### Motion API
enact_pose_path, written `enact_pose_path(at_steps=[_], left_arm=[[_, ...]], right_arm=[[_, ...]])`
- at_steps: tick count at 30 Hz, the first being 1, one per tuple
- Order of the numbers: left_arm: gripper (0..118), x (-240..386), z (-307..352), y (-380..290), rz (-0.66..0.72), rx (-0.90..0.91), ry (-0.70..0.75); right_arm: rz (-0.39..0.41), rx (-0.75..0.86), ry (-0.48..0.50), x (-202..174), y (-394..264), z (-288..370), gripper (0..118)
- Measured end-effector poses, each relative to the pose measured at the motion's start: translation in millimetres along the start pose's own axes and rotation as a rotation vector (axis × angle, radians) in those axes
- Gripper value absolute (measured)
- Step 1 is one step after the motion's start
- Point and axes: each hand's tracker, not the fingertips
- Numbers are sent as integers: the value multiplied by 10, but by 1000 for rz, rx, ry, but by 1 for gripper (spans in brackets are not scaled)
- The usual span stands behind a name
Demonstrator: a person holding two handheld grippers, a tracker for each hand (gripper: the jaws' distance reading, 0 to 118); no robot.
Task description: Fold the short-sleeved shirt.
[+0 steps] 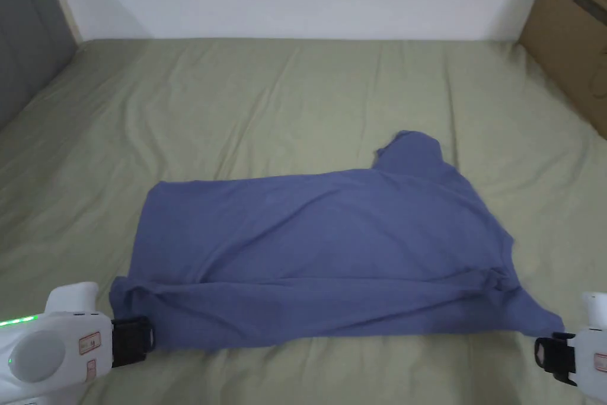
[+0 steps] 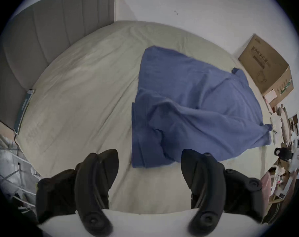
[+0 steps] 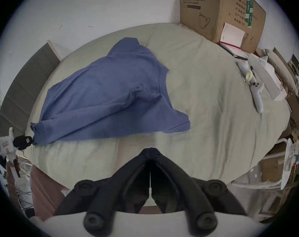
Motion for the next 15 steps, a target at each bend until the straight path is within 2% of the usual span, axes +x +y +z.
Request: enact_pose_path(at_steps=[1,3,4,5,6,7,8,9,10,12,15], left_arm=[[80,7,-107,-1,-5,-16,2],[65,6,-284,-38,-3,-69,-3],[63,61,-251,-76,-40,-36,48],[56,84,-191,-67,-78,-26,33],[34,95,-155,-55,-89,-21,41],[12,86,-108,-36,-88,-18,39],[5,110,4,-17,-91,-6,20],[5,71,3,15,-83,-4,32],[5,32,12,46,-66,-20,12],[5,-51,42,109,-1,-11,-19],[5,-101,88,146,-3,-6,-20]], right_arm=[[3,0,0,-10,-12,-4,0],[0,-7,3,-14,-25,-29,0],[-1,-9,6,-17,-32,-39,0],[-2,-8,9,-19,-31,-42,0],[-3,-6,13,-21,-22,-48,1],[1,-1,15,-19,8,-60,12],[11,5,14,-17,61,-75,37],[19,5,8,-15,123,-102,80],[21,3,1,-1,193,-151,98],[26,11,12,75,338,-262,99],[15,-7,-18,164,547,-511,98]])
